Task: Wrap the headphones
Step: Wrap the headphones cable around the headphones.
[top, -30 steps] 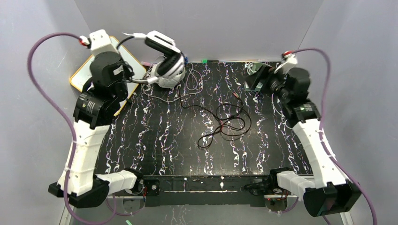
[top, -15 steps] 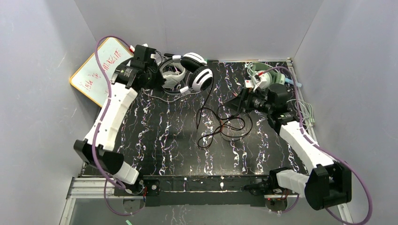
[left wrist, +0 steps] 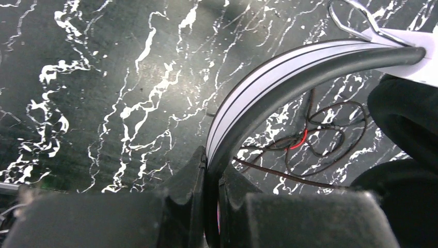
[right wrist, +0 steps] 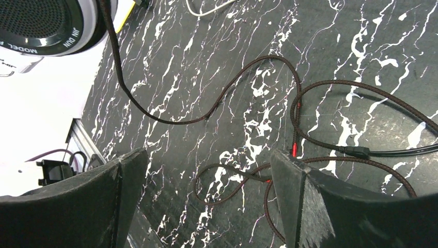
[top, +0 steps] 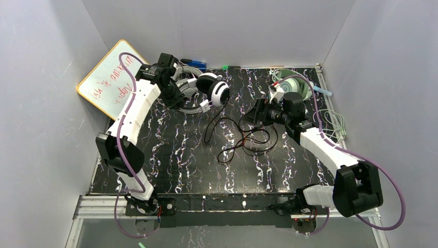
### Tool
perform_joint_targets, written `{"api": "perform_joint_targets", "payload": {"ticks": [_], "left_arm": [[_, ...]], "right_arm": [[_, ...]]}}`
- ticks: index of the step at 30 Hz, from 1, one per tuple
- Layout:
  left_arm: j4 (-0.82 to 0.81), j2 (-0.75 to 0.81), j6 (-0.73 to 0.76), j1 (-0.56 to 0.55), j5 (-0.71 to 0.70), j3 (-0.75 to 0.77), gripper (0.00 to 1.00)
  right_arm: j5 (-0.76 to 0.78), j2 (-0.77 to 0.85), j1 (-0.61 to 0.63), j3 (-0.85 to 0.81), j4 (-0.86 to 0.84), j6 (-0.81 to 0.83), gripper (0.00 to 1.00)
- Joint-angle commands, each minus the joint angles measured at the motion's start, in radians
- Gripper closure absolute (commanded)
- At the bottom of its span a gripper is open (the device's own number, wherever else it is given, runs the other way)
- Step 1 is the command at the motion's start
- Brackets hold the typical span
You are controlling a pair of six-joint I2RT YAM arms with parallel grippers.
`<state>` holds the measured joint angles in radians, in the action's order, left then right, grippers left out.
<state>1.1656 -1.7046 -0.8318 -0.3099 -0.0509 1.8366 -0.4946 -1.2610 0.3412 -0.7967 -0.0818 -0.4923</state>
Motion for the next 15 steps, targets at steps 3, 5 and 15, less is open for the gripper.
{"api": "perform_joint_targets", "payload": {"ticks": [3, 5, 15], "left_arm": [[0.071, 0.023, 0.019, 0.032, -0.112, 0.112, 1.00], [0.204, -0.012, 0.045, 0.044, -0.324, 0.241, 1.00], [-0.071, 0.182, 0.187, 0.144, -0.175, -0.096, 1.00]], "right_arm": [[0.042, 0.039, 0.000, 0.007, -0.035, 0.004, 0.05], [0.040, 0.044, 0.000, 0.011, -0.027, 0.007, 0.05], [0.041, 0.086, 0.000, 0.017, -0.011, 0.008, 0.05]]}}
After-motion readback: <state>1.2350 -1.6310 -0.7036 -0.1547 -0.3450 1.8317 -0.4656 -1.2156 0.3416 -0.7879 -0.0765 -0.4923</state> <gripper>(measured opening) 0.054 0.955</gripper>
